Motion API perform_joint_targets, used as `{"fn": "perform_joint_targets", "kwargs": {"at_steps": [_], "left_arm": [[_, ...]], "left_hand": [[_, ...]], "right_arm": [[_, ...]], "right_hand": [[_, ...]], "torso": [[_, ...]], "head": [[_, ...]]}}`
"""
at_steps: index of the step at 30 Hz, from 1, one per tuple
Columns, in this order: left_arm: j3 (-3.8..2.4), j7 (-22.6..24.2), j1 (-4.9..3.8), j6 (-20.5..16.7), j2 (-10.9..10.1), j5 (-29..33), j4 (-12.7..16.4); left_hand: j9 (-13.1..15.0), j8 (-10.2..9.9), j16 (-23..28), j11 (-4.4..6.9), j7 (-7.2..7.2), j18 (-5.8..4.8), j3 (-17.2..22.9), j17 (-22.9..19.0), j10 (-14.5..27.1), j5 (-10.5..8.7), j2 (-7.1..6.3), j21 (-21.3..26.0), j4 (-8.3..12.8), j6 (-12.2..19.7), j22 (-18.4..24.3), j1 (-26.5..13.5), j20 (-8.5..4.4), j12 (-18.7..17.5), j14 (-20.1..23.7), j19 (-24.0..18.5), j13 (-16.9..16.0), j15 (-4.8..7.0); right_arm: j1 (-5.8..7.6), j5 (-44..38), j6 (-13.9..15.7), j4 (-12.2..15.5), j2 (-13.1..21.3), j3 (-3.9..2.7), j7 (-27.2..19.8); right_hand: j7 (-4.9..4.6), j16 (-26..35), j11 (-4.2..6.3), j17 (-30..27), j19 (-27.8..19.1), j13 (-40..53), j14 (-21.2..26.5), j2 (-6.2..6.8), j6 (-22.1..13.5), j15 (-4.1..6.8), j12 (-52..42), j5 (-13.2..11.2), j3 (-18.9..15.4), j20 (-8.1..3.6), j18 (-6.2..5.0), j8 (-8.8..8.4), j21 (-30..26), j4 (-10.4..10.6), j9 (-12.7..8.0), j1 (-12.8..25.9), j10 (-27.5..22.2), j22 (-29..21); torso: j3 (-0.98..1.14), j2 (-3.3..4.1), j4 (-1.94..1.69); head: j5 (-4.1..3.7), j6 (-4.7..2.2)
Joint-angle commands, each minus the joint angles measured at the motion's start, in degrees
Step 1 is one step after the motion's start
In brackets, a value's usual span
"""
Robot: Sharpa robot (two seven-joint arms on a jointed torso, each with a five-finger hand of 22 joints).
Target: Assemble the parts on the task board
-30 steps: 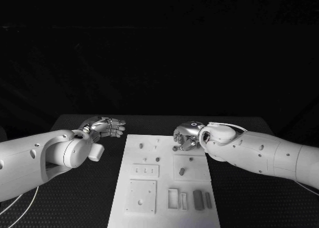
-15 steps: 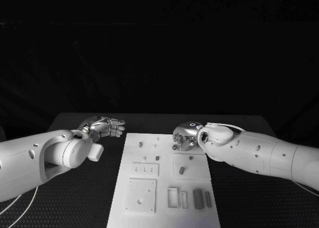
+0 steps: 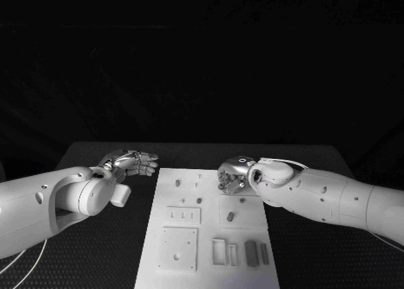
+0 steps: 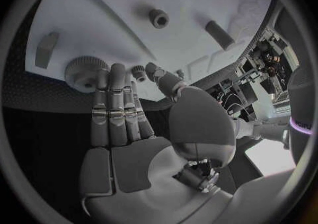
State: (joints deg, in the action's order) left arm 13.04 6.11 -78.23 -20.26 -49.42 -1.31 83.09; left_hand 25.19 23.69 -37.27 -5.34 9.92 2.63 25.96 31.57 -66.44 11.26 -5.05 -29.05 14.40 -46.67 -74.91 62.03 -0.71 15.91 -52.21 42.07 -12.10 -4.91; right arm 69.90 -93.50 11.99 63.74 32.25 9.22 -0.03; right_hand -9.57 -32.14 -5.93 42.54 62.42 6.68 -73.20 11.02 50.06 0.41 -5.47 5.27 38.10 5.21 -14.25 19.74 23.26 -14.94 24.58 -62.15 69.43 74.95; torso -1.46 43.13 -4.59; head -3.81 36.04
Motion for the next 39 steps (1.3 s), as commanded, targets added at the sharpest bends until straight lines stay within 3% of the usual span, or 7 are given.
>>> {"fn": "perform_joint_targets", "kwargs": {"at_steps": [1,11,21,39], "left_arm": [[-0.08,0.7,-0.08,0.9,0.0,-0.1,0.2],[-0.1,0.5,-0.09,0.9,-0.1,-0.1,0.2],[-0.11,0.5,-0.11,1.0,-0.1,-0.1,0.2],[-0.11,0.4,-0.21,1.1,-0.1,-0.1,0.1]], "left_hand": [[0.1,-0.3,-0.4,-0.15,0.06,0.14,0.3,-0.1,0.4,-0.2,0.08,-0.2,-0.1,0.2,-1.1,-0.7,-0.04,-0.2,0.4,-0.3,-0.1,-0.11],[0.1,-0.3,-0.4,-0.15,0.07,0.17,0.4,-0.1,0.4,-0.15,0.14,-0.3,-0.1,0.2,-1.1,-0.7,-0.04,-0.2,0.4,-0.3,-0.1,-0.11],[0.1,-0.3,-0.5,-0.15,0.07,0.18,0.4,-0.1,0.4,-0.15,0.15,-0.3,-0.1,0.2,-1.1,-0.7,-0.04,-0.3,0.5,-0.3,-0.2,-0.11],[0.1,-0.4,-0.5,-0.15,0.06,0.19,0.5,-0.1,0.4,-0.15,0.14,-0.3,-0.1,0.2,-1.1,-0.7,-0.03,-0.3,0.5,-0.3,-0.2,-0.11]], "right_arm": [[-0.03,-0.7,-0.1,0.0,-0.2,-0.02,-0.1],[-0.63,-0.5,-0.3,0.0,-0.4,-0.02,-0.4],[-0.74,-1.0,0.1,-0.2,-0.9,-0.02,0.0],[-1.71,-3.1,-0.5,-0.9,-2.4,-0.01,1.1]], "right_hand": [[-0.15,-0.2,0.13,0.1,0.2,-0.1,-0.3,0.04,0.1,0.1,0.2,-0.2,0.0,-0.15,-0.75,-0.17,0.3,0.3,0.0,0.3,0.5,1.2],[-0.02,-0.4,0.26,0.4,0.2,0.0,-0.3,-0.15,0.4,0.22,0.2,-0.1,0.1,-0.25,-0.75,-0.11,0.6,0.6,0.0,0.3,0.9,1.2],[0.6,-1.7,0.95,1.7,1.3,0.7,-1.3,-0.53,2.0,0.9,0.0,-1.4,1.3,-0.91,-0.75,0.26,2.5,0.9,0.3,-0.5,2.8,1.3],[1.34,-3.5,1.71,3.1,1.9,1.7,-1.9,-0.78,3.9,1.62,-0.4,-1.5,1.9,-1.59,-0.75,0.61,4.8,1.1,0.7,-0.1,4.7,1.3]], "torso": [[-0.04,0.32,-0.05],[-0.07,0.31,0.01],[-0.13,0.45,0.05],[-0.12,0.59,0.08]], "head": [[-0.06,0.02],[0.16,0.43],[0.16,0.26],[0.21,0.29]]}}
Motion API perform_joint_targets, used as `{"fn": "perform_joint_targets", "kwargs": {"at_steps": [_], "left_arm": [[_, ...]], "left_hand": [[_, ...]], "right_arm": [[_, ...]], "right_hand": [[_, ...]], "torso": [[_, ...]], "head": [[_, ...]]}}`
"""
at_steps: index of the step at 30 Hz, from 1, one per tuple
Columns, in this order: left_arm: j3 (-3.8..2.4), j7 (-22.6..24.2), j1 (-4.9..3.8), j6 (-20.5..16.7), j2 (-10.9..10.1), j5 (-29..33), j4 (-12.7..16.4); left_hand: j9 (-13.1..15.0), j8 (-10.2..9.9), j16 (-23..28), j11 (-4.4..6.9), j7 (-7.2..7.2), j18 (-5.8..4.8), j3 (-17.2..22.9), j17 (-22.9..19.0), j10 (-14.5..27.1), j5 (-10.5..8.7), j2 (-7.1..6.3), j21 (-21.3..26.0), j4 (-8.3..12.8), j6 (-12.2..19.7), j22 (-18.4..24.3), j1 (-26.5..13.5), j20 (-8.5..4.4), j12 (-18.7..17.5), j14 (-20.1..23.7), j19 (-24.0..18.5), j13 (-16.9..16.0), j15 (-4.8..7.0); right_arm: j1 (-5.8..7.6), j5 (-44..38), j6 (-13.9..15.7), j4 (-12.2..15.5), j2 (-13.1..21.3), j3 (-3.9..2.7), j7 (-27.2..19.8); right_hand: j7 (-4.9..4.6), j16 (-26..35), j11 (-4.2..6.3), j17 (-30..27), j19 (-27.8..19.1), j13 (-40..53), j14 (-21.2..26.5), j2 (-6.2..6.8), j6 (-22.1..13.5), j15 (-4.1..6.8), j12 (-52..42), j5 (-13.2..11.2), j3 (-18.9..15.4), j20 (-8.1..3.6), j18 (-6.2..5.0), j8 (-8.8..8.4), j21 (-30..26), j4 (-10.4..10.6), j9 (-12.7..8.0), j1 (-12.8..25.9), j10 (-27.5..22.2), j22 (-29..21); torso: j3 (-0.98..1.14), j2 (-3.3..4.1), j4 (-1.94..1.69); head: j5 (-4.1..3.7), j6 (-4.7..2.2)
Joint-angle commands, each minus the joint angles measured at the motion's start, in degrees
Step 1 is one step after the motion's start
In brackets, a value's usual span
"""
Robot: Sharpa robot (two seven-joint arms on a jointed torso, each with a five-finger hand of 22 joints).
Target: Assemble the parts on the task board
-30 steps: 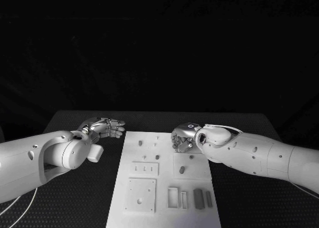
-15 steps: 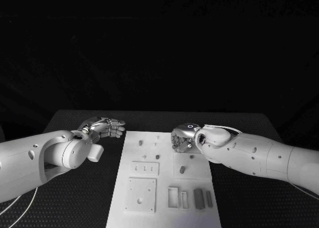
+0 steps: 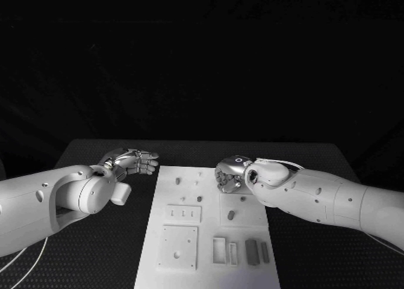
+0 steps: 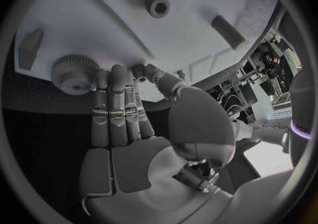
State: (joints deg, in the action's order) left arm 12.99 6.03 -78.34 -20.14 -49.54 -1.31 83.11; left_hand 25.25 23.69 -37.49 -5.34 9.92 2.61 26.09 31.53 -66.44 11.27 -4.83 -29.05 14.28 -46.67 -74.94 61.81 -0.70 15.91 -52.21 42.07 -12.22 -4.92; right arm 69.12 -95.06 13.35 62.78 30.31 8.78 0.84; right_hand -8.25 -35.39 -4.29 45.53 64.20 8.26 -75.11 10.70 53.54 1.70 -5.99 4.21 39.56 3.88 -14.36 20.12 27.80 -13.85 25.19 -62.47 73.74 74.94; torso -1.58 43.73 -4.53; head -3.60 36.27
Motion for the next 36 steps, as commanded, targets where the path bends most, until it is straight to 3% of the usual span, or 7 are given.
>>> {"fn": "perform_joint_targets", "kwargs": {"at_steps": [1,10,20,22,28,36], "left_arm": [[-0.06,0.4,-0.11,0.9,0.1,-0.1,0.1],[-0.06,0.4,-0.12,0.8,0.1,-0.1,0.1],[-0.06,0.5,-0.19,0.8,0.1,-0.1,0.0],[-0.06,0.5,-0.21,0.7,0.1,-0.1,0.0],[-0.07,0.6,-0.26,0.6,0.2,-0.1,-0.1],[-0.07,0.6,-0.43,0.4,0.3,-0.1,0.0]], "left_hand": [[0.1,-0.4,-0.3,-0.15,0.06,0.22,0.4,-0.1,0.4,-0.15,-0.08,-0.4,0.0,0.2,-1.1,-0.5,-0.03,-0.3,0.5,-0.3,-0.1,-0.11],[0.1,-0.4,-0.3,-0.16,0.06,0.23,0.4,-0.1,0.4,-0.15,-0.07,-0.4,0.0,0.2,-1.1,-0.5,-0.03,-0.3,0.5,-0.3,-0.1,-0.11],[0.1,-0.5,-0.4,-0.2,0.1,0.22,0.3,-0.2,0.4,-0.12,-0.15,-0.5,-0.3,0.2,-1.0,-1.1,0.01,-0.4,0.5,-0.4,-0.2,-0.14],[0.1,-0.5,-0.4,-0.2,0.1,0.22,0.4,-0.2,0.4,-0.12,-0.16,-0.5,-0.3,0.2,-1.0,-1.1,0.01,-0.4,0.5,-0.4,-0.2,-0.14],[0.2,-0.5,-0.4,-0.2,0.09,0.23,0.4,-0.2,0.4,-0.12,-0.18,-0.5,-0.3,0.2,-1.0,-1.2,0.0,-0.4,0.6,-0.4,-0.2,-0.14],[0.2,-0.5,-0.4,-0.19,0.09,0.24,0.4,-0.2,0.4,-0.12,-0.21,-0.5,-0.3,0.2,-1.0,-1.2,0.0,-0.5,0.6,-0.4,-0.2,-0.14]], "right_arm": [[-1.0,-1.9,-1.6,0.1,-0.5,0.43,0.4],[-1.17,-3.7,0.7,0.4,-0.5,0.43,1.1],[-1.15,-3.8,5.8,1.3,0.5,0.38,2.1],[-1.12,-3.8,6.5,1.6,0.6,0.23,2.4],[-0.76,-4.9,9.1,2.1,0.2,-1.1,4.0],[-0.13,-6.0,12.7,0.9,-1.7,-1.17,6.4]], "right_hand": [[0.03,-0.3,0.09,0.1,0.1,0.2,0.0,-0.47,0.4,0.35,0.2,-0.4,0.5,-0.29,-0.64,0.24,0.4,0.0,0.1,0.1,0.5,1.4],[1.03,-2.8,1.05,1.6,1.2,1.6,-0.8,-0.59,2.9,1.31,-0.4,-0.9,3.1,-1.14,-0.64,0.79,3.3,0.2,0.5,-0.6,2.9,1.4],[2.03,-7.1,2.26,3.4,2.6,3.6,-1.7,-0.49,5.6,2.52,-0.9,-1.3,6.3,-2.56,-0.64,1.4,8.2,0.5,1.3,-1.6,5.5,1.4],[2.17,-7.7,2.44,3.6,2.8,3.9,-1.7,-0.49,5.9,2.69,-1.0,-1.3,6.7,-2.73,-0.64,1.51,8.9,0.6,1.4,-1.7,5.8,1.4],[2.36,-8.7,2.63,3.8,2.9,4.3,-1.7,-0.3,6.4,2.89,-1.0,-1.3,7.2,-2.98,-0.64,1.6,9.8,0.6,1.6,-1.8,6.3,1.4],[2.55,-9.5,2.81,4.0,2.9,4.7,-1.7,0.02,6.9,3.07,-1.0,-1.4,7.8,-3.21,-0.64,1.72,10.7,0.8,1.8,-1.8,6.7,1.4]], "torso": [[-0.01,0.0,0.01],[-0.02,0.01,0.01],[-0.02,0.03,0.07],[0.0,0.06,0.06],[-0.05,0.06,0.05],[-0.08,0.18,0.07]], "head": [[0.0,0.08],[-0.07,-0.07],[-0.1,-0.57],[-0.08,-0.81],[-0.1,-1.18],[0.03,-1.83]]}}
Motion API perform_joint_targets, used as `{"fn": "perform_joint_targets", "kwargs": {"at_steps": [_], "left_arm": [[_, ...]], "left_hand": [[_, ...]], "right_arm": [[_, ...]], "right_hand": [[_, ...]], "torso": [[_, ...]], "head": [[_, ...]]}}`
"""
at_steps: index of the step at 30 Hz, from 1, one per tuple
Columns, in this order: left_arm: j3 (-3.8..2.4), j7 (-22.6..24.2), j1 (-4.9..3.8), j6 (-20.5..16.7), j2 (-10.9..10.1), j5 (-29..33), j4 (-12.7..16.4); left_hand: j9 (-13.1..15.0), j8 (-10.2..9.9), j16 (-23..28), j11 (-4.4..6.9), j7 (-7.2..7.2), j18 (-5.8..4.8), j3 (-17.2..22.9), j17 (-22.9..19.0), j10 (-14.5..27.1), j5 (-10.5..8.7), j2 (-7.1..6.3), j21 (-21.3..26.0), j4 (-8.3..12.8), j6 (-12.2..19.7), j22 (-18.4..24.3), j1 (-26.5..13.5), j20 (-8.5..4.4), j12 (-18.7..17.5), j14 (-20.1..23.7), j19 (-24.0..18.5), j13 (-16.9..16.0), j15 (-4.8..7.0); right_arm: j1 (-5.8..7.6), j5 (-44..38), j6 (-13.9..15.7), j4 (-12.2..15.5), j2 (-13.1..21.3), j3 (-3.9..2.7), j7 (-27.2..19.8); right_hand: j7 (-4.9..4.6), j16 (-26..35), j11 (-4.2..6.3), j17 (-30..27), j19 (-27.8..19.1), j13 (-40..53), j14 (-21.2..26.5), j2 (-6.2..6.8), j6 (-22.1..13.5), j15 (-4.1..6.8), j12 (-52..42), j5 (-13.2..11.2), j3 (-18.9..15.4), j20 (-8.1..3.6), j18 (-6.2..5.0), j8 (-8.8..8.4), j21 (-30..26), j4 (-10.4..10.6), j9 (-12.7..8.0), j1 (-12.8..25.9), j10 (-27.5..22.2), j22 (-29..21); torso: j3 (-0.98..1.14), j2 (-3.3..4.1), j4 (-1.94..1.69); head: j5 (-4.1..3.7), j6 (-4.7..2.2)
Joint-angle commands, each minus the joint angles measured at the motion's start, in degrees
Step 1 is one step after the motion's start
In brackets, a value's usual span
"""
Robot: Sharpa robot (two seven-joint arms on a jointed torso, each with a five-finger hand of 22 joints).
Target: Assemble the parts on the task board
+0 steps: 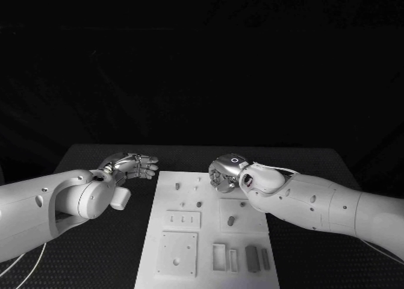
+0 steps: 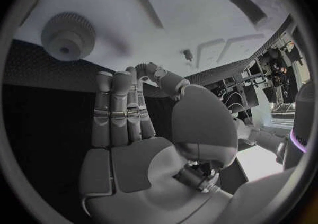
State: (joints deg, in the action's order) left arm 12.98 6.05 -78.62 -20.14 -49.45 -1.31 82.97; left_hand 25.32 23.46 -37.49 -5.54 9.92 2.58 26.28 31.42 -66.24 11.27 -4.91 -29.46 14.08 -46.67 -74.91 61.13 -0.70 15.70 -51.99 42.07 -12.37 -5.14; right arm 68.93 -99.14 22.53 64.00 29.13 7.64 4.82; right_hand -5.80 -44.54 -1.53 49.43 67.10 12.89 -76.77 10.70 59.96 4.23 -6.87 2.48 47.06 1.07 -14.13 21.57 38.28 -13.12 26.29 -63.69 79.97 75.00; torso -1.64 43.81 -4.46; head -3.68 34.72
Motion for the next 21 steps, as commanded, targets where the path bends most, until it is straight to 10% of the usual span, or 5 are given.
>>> {"fn": "perform_joint_targets", "kwargs": {"at_steps": [1,21], "left_arm": [[-0.06,0.6,-0.15,0.4,0.2,-0.1,0.2],[-0.11,0.6,-0.16,0.7,1.2,-0.1,-0.4]], "left_hand": [[0.1,-0.3,-0.4,0.01,0.09,0.26,0.2,-0.1,0.2,-0.12,-0.13,-0.1,-0.1,0.2,-1.1,-0.5,0.0,-0.2,0.3,-0.4,-0.1,0.08],[0.1,-0.3,-0.4,0.0,0.1,0.29,0.3,-0.1,0.3,-0.11,-0.13,-0.2,-0.1,0.2,-1.1,-0.6,0.0,-0.3,0.4,-0.5,-0.1,0.08]], "right_arm": [[0.15,-2.0,3.7,-0.4,-0.8,-0.05,2.6],[0.22,-3.9,3.7,-6.0,-7.2,-0.05,3.5]], "right_hand": [[0.11,-0.4,0.07,0.1,0.0,0.1,0.0,0.05,0.5,0.54,-0.1,0.3,0.4,-0.41,-0.87,0.27,0.3,0.1,0.8,-0.6,0.5,1.3],[0.17,-1.1,0.13,0.2,0.0,0.4,0.1,0.37,0.5,0.61,0.0,0.3,0.8,-0.62,-0.87,0.3,1.0,0.5,1.0,-0.7,0.6,1.3]], "torso": [[-0.05,0.12,-0.02],[-0.01,0.14,-0.12]], "head": [[0.15,-0.3],[0.72,-0.45]]}}
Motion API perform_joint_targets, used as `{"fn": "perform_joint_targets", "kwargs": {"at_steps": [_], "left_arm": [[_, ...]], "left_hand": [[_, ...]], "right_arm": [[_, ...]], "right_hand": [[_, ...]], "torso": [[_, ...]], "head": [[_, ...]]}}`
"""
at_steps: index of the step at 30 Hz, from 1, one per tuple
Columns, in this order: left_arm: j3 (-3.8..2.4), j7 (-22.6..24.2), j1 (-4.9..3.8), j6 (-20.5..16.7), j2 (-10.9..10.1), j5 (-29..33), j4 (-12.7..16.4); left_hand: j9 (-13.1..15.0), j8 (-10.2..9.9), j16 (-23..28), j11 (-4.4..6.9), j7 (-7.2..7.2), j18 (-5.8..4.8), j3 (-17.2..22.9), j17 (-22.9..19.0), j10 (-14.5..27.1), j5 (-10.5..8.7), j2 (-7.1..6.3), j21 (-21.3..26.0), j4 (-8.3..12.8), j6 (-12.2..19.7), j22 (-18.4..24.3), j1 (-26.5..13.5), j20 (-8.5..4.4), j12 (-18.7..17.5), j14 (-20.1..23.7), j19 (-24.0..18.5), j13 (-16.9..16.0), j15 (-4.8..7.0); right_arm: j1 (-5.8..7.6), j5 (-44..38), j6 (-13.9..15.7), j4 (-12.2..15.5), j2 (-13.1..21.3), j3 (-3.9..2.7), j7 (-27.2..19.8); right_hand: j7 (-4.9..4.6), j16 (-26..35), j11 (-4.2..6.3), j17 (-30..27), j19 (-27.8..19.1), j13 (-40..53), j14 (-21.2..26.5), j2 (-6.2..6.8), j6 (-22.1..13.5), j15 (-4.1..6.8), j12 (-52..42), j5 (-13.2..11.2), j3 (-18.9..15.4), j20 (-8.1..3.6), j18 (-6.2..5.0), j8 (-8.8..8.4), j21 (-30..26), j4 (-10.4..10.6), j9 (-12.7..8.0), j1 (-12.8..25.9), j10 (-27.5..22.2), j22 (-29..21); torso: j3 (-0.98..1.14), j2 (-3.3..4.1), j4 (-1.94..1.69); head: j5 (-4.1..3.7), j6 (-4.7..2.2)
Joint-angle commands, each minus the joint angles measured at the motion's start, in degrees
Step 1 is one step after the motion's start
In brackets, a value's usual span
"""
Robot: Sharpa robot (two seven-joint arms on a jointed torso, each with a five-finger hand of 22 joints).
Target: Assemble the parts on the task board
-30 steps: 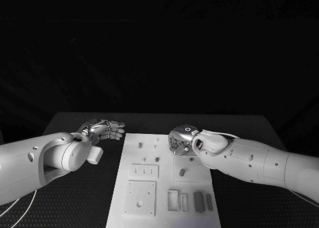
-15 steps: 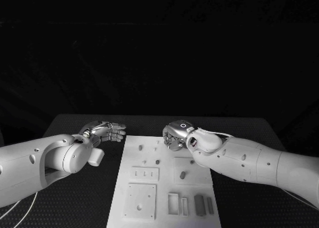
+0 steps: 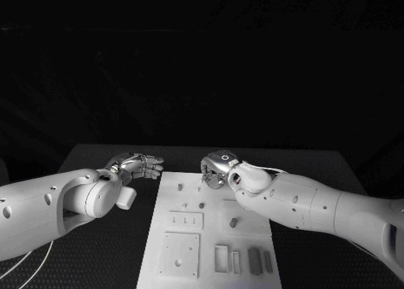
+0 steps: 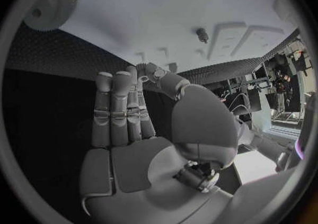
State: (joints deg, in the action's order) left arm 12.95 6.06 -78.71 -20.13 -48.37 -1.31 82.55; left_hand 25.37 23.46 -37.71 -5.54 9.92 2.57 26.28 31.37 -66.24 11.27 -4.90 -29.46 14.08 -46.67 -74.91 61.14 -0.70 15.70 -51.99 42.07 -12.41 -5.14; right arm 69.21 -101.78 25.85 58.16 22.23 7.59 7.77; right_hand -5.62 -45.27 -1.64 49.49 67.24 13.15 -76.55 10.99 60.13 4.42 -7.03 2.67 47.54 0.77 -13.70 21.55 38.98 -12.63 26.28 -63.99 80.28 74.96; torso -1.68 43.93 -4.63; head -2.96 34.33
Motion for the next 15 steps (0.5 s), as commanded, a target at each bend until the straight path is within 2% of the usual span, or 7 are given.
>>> {"fn": "perform_joint_targets", "kwargs": {"at_steps": [1,6,11,15], "left_arm": [[-0.09,0.6,-0.09,0.7,0.1,-0.1,0.1],[-0.11,0.6,-0.18,0.7,0.2,-0.1,0.1],[-0.11,0.6,-0.4,0.7,0.3,-0.1,0.3],[-0.12,0.6,-0.65,0.7,0.2,-0.1,0.5]], "left_hand": [[0.1,-0.3,-0.2,0.0,0.1,0.3,0.3,-0.1,0.3,-0.11,-0.13,-0.2,-0.1,0.2,-1.1,-0.6,0.0,-0.3,0.4,-0.5,-0.1,0.08],[0.1,-0.3,-0.2,0.0,0.1,0.31,0.3,-0.1,0.3,-0.1,-0.13,-0.2,-0.1,0.2,-1.1,-0.6,0.0,-0.3,0.4,-0.5,-0.1,0.08],[0.1,-0.3,-0.2,-0.01,0.1,0.32,0.3,-0.1,0.3,-0.1,-0.14,-0.2,-0.1,0.2,-1.1,-0.6,0.0,-0.3,0.4,-0.5,-0.1,0.07],[0.1,-0.4,-0.3,-0.01,0.1,0.32,0.3,-0.1,0.3,-0.1,-0.15,-0.2,-0.1,0.2,-1.1,-0.6,0.0,-0.3,0.4,-0.5,-0.1,0.07]], "right_arm": [[-0.06,-1.5,0.4,-0.2,-0.4,-0.01,0.6],[-0.07,-2.0,0.2,-0.8,-1.1,0.0,0.9],[-0.11,-2.2,0.0,-2.1,-1.9,0.06,0.8],[-0.23,-2.3,-0.3,-2.2,-2.0,0.08,0.9]], "right_hand": [[0.0,-0.3,0.24,0.1,-0.1,0.1,-0.1,0.09,0.4,0.43,0.2,0.1,0.3,-0.32,-1.3,0.32,0.4,0.0,1.0,-0.4,0.3,1.3],[0.01,-0.4,0.25,0.1,-0.1,0.2,-0.1,0.12,0.4,0.45,0.2,0.1,0.4,-0.35,-1.3,0.32,0.5,0.0,1.0,-0.5,0.3,1.3],[0.01,-0.5,0.26,0.1,-0.2,0.2,-0.1,0.13,0.4,0.45,0.2,0.1,0.4,-0.37,-1.3,0.33,0.5,0.0,1.0,-0.5,0.3,1.3],[0.01,-0.6,0.26,0.1,-0.2,0.2,-0.1,0.14,0.4,0.46,0.2,0.1,0.4,-0.38,-1.3,0.33,0.6,0.0,1.0,-0.5,0.3,1.3]], "torso": [[0.02,0.04,0.01],[0.06,0.04,0.15],[0.02,0.13,0.0],[0.02,0.22,0.08]], "head": [[0.0,-0.04],[0.13,0.11],[0.05,0.09],[0.19,0.22]]}}
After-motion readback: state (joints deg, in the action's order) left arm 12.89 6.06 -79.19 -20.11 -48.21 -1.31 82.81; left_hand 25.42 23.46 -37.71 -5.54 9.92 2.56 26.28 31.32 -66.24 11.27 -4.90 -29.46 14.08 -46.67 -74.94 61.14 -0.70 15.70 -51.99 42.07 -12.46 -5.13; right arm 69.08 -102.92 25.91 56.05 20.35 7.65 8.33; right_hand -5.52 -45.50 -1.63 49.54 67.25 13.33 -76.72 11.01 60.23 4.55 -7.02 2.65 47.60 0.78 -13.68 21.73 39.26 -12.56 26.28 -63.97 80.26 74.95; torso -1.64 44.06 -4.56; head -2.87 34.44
